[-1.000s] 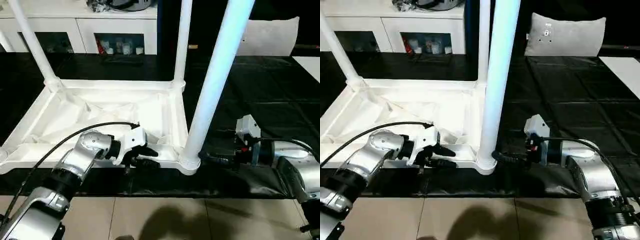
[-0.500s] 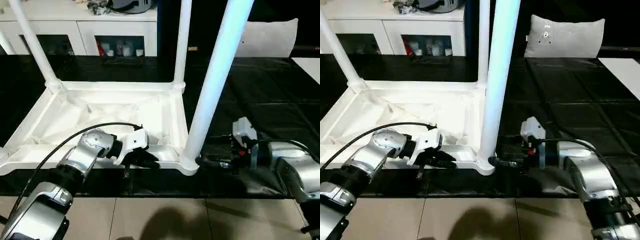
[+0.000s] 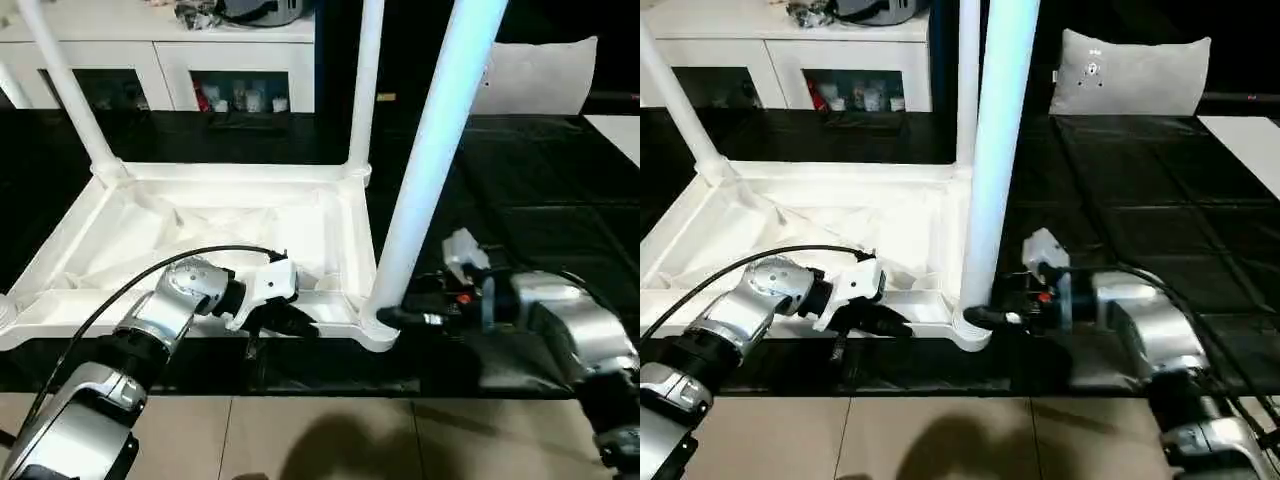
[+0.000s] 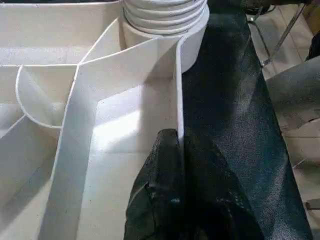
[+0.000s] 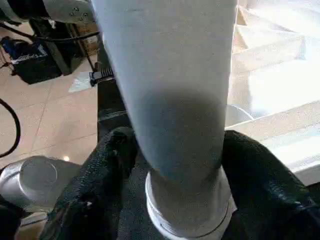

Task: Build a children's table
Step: Rotate leg to tighten

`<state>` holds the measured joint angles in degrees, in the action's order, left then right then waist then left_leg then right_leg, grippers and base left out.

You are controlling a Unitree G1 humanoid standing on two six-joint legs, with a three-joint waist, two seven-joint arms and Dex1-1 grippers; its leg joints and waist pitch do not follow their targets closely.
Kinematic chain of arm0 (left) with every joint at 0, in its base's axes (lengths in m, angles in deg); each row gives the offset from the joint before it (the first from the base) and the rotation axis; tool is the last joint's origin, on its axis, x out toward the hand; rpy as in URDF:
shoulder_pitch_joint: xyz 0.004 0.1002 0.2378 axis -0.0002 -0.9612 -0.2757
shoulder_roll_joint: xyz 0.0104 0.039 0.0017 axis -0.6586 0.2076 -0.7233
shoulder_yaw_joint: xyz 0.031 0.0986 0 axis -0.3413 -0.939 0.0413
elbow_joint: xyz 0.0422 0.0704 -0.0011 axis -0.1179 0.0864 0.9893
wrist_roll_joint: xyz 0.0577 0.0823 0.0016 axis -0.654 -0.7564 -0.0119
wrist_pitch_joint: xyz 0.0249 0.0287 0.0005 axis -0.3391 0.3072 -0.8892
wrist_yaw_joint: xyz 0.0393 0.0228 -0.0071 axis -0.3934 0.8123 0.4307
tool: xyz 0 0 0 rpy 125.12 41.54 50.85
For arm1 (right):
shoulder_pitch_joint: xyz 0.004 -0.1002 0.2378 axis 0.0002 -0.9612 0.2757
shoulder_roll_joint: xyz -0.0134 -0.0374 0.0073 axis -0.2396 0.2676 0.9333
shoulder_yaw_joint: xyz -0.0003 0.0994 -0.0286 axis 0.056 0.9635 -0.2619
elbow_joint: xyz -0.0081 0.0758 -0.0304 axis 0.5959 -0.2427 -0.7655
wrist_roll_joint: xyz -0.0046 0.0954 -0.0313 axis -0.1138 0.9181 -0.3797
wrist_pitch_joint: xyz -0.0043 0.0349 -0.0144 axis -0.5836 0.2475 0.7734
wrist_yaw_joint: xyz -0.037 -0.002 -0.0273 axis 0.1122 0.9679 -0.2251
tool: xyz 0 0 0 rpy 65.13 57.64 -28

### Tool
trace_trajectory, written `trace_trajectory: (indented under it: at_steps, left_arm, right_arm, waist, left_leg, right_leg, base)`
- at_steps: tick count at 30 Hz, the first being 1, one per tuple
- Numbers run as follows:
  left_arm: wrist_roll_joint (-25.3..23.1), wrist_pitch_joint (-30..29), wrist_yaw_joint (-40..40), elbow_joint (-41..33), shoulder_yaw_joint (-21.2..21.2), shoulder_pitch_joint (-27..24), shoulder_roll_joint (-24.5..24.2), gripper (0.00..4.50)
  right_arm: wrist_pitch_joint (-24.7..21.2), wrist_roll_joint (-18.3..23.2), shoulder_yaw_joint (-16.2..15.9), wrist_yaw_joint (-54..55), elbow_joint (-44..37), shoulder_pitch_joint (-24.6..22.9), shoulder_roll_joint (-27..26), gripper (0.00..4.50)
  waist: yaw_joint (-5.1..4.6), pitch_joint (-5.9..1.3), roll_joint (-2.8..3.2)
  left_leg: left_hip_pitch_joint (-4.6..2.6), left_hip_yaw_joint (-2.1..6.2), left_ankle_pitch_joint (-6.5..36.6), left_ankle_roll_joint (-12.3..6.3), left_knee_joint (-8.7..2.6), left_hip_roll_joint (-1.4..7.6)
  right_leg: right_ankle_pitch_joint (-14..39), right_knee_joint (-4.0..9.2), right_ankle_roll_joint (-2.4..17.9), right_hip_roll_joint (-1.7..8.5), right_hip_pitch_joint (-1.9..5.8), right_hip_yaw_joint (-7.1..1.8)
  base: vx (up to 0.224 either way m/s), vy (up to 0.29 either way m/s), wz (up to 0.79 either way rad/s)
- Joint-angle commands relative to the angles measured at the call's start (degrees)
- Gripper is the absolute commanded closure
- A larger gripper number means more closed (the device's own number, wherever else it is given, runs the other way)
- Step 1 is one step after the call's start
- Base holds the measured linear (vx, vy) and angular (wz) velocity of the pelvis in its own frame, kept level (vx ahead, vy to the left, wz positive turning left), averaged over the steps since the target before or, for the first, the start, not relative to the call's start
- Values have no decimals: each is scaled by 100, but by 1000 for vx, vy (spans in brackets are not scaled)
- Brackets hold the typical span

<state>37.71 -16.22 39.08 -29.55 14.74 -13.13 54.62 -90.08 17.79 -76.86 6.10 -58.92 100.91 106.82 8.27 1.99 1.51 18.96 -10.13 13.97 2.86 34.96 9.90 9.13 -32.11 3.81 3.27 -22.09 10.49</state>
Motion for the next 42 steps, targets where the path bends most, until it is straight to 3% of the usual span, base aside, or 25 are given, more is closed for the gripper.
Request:
trace_trajectory:
  at_steps: [1, 4, 9, 17, 19, 21, 25, 27, 29, 31, 32, 35, 40, 42]
  left_arm:
    - [-137, -94, 104, 38, -75, -106, -48, 450]
    - [-133, -142, 150, 0, -65, -137, -58, 450]
    - [-124, -214, 130, -47, -42, -164, -48, 450]
    - [185, -1348, -675, -672, 321, -275, 371, 450]
    - [196, -1711, -1234, -902, 414, -236, 723, 450]
    - [131, -1813, -1516, -950, 437, -202, 882, 450]
    - [-102, -2073, -2511, -788, 575, 43, 1446, 450]
    - [-206, -2090, -2829, -676, 600, 135, 1595, 450]
    - [-438, -2200, -3348, -589, 582, 267, 1801, 450]
    - [-542, -2192, -3471, -548, 548, 311, 1842, 450]
    - [-594, -2178, -3471, -532, 516, 318, 1836, 450]
    - [-659, -2171, -3447, -511, 509, 290, 1774, 450]
    - [-679, -1813, -3095, -515, 487, 149, 1516, 450]
    - [-695, -1614, -2865, -465, 453, 85, 1338, 450]
  right_arm:
    - [-1, -16, -135, -193, 138, 100, -2, 195]
    - [43, -73, -174, -278, 356, 215, -37, 229]
    - [94, -140, -215, -326, 446, 251, -59, 251]
    - [-93, -335, -223, 531, 75, -30, -310, 256]
    - [-289, -501, -99, 1563, -32, -71, -742, 257]
    - [-395, -560, -28, 2003, -44, -68, -954, 257]
    - [-695, -718, 285, 3526, 94, 31, -1754, 260]
    - [-746, -776, 423, 4119, 241, 112, -2048, 261]
    - [-696, -774, 781, 5140, 545, 279, -2585, 261]
    - [-503, -812, 788, 5244, 562, 283, -2706, 261]
    - [-398, -876, 716, 5173, 496, 245, -2705, 226]
    - [-390, -801, 725, 4874, 236, 97, -2641, 205]
    - [-197, -739, 757, 4088, 7, -134, -2001, 157]
    - [-151, -588, 853, 3527, -81, -218, -1599, 137]
  waist:
    - [29, -369, -46]
    - [35, -376, -40]
    - [35, -376, -38]
    - [11, -355, -48]
    - [-62, -308, -61]
    - [-113, -309, -57]
    - [-265, -285, -53]
    - [-313, -297, -24]
    - [-361, -322, -6]
    - [-380, -345, 21]
    - [-370, -357, 21]
    - [-343, -374, 31]
    - [-239, -409, 7]
    - [-216, -405, 5]
  left_leg:
    - [43, 160, 277, -440, -368, 398]
    - [44, 161, 200, -466, -367, 407]
    - [43, 165, 182, -471, -369, 420]
    - [33, 155, 191, -431, -383, 421]
    - [11, 165, 372, -280, -399, 388]
    - [4, 170, 446, -220, -397, 361]
    - [-52, 137, 669, -243, -359, 265]
    - [-57, 169, 696, -224, -375, 295]
    - [-28, 207, 675, -266, -402, 343]
    - [-30, 213, 608, -252, -411, 363]
    - [-13, 227, 500, -300, -425, 393]
    - [3, 227, 272, -395, -423, 441]
    - [77, 204, -217, -727, -380, 416]
    - [73, 198, -201, -775, -379, 415]
  right_leg:
    - [2261, 483, -404, 678, 342, -412]
    - [2153, 457, -324, 679, 342, -425]
    - [2115, 446, -272, 691, 344, -434]
    - [2233, 466, -216, 696, 336, -445]
    - [2670, 563, -319, 686, 327, -388]
    - [2819, 601, -407, 688, 337, -359]
    - [3181, 740, -659, 629, 289, -281]
    - [3131, 765, -724, 628, 295, -249]
    - [2835, 711, -651, 659, 333, -281]
    - [2643, 693, -540, 701, 334, -312]
    - [2357, 628, -423, 715, 351, -358]
    - [1816, 503, -74, 761, 341, -462]
    - [1197, 366, 128, 759, 380, -502]
    - [1249, 365, 115, 752, 382, -500]
  base:
    - [0, 0, 0]
    - [0, 0, 0]
    - [0, 0, 0]
    - [0, 0, 0]
    - [0, 0, 0]
    - [0, 0, 0]
    - [0, 0, 0]
    - [0, 0, 0]
    - [0, 0, 0]
    - [0, 0, 0]
    - [0, 0, 0]
    - [0, 0, 0]
    - [0, 0, 0]
    - [0, 0, 0]
